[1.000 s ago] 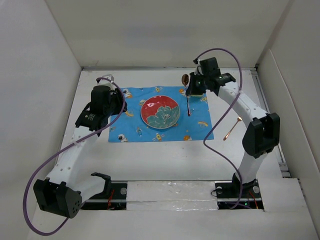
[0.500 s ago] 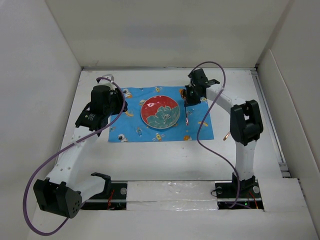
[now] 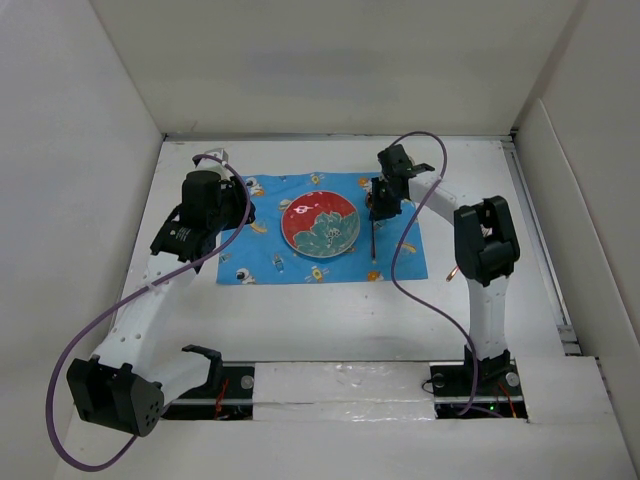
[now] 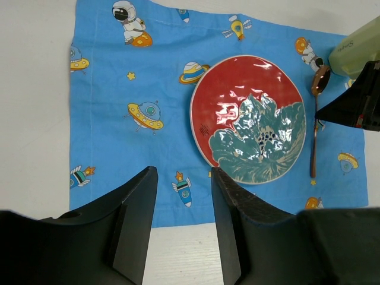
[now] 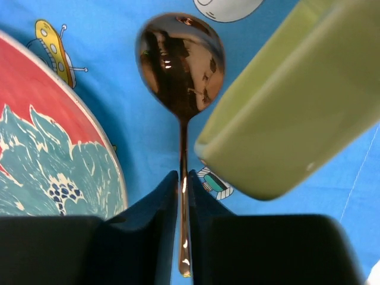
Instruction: Set the dinner table for one person
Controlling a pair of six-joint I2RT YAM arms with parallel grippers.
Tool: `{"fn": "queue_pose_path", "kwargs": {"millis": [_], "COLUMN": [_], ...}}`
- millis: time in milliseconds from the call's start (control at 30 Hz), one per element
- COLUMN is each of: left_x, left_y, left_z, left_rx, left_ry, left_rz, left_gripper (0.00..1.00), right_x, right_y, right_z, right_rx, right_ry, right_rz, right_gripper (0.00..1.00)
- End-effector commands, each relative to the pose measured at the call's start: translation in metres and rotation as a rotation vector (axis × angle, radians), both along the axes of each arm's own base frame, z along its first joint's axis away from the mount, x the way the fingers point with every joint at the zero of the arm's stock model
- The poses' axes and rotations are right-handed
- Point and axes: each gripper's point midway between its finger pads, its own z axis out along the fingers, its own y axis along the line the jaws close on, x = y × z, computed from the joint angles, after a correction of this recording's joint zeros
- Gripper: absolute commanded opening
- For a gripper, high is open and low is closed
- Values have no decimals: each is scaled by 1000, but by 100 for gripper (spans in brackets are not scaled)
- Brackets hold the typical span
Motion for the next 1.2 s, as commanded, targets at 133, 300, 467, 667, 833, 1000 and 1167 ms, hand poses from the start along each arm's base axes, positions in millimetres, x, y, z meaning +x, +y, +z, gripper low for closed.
{"fn": "queue_pose_path", "kwargs": {"millis": [133,300,467,667,833,1000,1167], "left_x": [4,3,2,0,-2,-3,-6], "left_y": [-5,-4,-4,-9,-11,-11,-12], "left_z": [12,12,11,10,9,9,9], "left_rx": [-17,-17,-11,-22,-28,-28,-41], "left_ry": [-43,-42,-37,-30,-26,-30,-33], "left_rz": [-10,-10,-12,-45,-57,-55,-60], "left_gripper": [39,39,30,0,9,20,22], "right_x": [7,1,-10,-59,-91,-96,-95], "right_y": [6,5,-30,-190,-260,-278,-270], "right_z": [19,51,97,70,36,12,-3], "right_rx": [43,67,58,-122,-185,-161,-129], "right_ry": [-52,-103,-253,-222,-136,-43,11], "right_rz": [19,41,-41,-498,-690,-670,-629], "right_gripper": [34,24,0,0,33,48,45]}}
